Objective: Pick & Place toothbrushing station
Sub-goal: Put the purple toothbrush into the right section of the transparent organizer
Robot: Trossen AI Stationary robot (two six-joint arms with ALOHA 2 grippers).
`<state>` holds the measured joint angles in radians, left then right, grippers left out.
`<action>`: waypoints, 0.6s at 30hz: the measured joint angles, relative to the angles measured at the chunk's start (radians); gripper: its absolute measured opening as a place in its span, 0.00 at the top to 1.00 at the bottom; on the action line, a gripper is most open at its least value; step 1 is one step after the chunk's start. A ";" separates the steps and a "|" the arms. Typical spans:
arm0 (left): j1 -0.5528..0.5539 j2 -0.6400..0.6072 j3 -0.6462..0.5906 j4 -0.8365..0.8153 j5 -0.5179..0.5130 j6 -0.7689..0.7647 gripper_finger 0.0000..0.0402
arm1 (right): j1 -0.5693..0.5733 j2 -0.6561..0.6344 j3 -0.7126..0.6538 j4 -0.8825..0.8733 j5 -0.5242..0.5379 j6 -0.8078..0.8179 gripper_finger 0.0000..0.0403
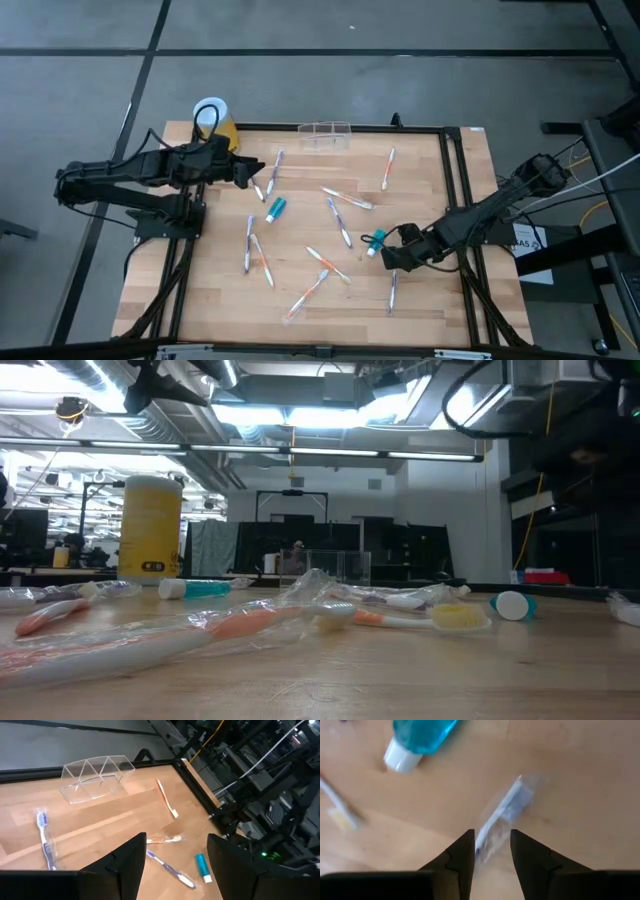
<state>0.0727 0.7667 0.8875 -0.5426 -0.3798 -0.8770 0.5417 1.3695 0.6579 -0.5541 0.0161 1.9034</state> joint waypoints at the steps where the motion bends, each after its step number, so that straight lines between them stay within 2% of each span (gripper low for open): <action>1: 0.000 -0.001 0.000 0.000 0.007 0.001 0.49 | -0.009 0.005 0.000 -0.003 0.007 -0.003 0.66; 11: -0.001 -0.002 0.000 0.035 0.077 0.009 0.49 | -0.087 0.041 0.000 -0.080 0.038 -0.030 0.56; 18: -0.001 -0.012 0.000 0.049 0.087 0.020 0.49 | -0.095 0.048 0.000 -0.074 0.099 -0.024 0.62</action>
<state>0.0719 0.7552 0.8875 -0.4937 -0.2932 -0.8575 0.4465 1.4177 0.6575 -0.6284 0.1148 1.8790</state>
